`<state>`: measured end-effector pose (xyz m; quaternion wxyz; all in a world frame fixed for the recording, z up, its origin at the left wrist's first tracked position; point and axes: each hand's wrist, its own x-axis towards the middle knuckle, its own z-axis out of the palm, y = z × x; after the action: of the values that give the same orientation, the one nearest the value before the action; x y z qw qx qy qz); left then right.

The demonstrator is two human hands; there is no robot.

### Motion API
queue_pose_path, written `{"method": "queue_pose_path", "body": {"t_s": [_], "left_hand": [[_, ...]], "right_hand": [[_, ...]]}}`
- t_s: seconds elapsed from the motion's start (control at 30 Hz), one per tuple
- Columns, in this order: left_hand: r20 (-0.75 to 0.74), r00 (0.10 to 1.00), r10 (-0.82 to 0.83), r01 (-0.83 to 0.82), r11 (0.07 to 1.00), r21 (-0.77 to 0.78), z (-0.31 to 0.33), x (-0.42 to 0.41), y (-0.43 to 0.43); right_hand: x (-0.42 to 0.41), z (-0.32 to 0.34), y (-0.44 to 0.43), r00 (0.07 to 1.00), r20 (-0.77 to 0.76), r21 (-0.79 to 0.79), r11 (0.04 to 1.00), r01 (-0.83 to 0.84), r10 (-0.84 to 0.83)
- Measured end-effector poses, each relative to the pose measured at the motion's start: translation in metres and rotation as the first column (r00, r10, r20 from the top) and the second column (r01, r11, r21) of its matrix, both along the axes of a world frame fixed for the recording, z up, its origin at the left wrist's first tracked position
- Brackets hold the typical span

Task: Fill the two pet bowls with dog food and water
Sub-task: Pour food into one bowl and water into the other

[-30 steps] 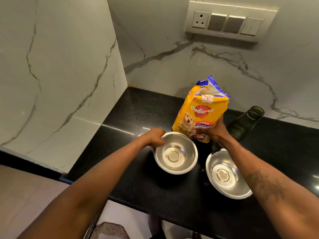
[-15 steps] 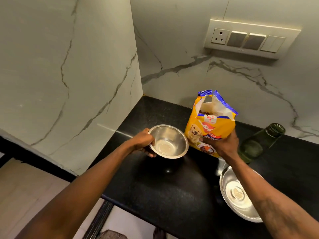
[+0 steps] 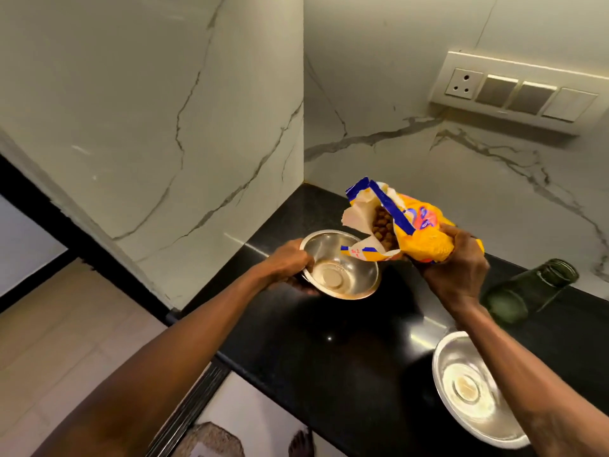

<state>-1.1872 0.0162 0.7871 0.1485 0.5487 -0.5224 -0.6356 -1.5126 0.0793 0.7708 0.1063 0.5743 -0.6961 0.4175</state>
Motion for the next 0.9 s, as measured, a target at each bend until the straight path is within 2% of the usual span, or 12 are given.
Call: {"method": "queue_pose_path", "body": {"t_s": [0.17,0.33,0.6,0.9], "left_hand": [[0.022,0.998,0.062,-0.060,0.994,-0.095,0.017,-0.007,0.009],[-0.020,0.997,0.077,-0.079,0.990,-0.115,0.027,-0.016,0.014],[-0.062,0.996,0.069,-0.075,0.992,-0.098,0.033,-0.024,0.020],[-0.122,0.991,0.061,-0.077,0.988,-0.132,0.039,-0.025,0.027]], "right_hand": [[-0.018,0.024,-0.009,0.982,-0.111,-0.154,0.974,-0.167,0.151],[-0.028,0.043,-0.011,0.922,-0.284,-0.182,0.929,-0.322,0.264],[-0.028,0.073,-0.009,0.843,-0.464,-0.205,0.893,-0.401,0.272],[-0.035,0.085,-0.012,0.792,-0.550,-0.161,0.897,-0.411,0.264]]}}
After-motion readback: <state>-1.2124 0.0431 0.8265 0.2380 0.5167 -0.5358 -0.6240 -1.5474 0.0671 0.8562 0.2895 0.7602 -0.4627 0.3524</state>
